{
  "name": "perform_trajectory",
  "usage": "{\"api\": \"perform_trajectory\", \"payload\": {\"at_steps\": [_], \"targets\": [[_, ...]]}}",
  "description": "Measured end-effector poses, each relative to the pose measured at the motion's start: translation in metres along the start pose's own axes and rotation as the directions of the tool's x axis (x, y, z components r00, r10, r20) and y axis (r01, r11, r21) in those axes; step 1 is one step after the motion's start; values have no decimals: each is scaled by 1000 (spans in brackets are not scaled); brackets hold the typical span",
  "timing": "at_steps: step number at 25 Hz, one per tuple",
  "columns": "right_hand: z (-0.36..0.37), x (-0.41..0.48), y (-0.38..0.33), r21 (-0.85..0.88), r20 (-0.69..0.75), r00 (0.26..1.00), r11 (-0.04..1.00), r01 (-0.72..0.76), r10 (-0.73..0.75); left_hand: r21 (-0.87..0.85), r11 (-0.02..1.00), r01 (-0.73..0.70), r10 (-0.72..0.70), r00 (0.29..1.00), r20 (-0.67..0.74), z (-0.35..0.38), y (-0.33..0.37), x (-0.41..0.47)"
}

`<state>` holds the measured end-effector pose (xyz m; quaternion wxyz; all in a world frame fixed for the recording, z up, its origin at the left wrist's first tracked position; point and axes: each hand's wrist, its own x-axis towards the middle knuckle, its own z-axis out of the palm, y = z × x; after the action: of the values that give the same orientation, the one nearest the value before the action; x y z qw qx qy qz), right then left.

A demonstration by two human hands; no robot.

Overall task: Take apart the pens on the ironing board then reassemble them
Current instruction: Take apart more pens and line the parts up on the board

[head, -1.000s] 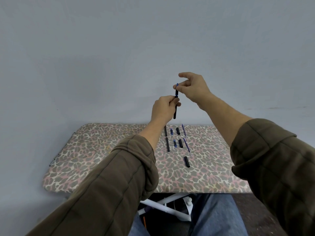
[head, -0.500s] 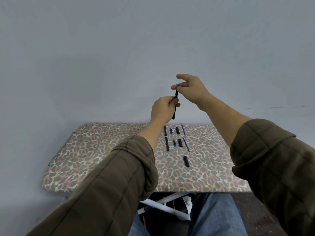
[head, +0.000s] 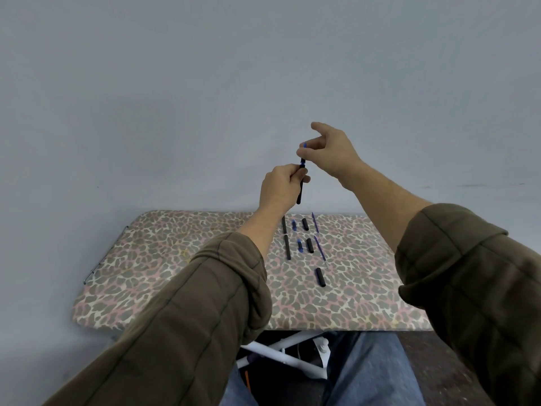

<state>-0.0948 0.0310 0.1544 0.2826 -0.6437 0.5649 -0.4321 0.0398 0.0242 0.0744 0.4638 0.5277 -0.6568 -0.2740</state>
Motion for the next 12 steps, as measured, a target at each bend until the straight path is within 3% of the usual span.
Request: {"api": "perform_trajectory", "payload": {"at_steps": [3,8,12], "targets": [[0,-1,2,-9,-65,998,1000,6,-6,6,1000,-10,10,1000,-1,-1,2,1],[-3,2,-1,28,50,999,1000,-14,12,7,1000,-2,3,1000,-8,-3,-1,1],[-3,0,-1,-35,-32,999,999,-4,3,14,1000,-7,8,1000,-5,-2,2,0]]}}
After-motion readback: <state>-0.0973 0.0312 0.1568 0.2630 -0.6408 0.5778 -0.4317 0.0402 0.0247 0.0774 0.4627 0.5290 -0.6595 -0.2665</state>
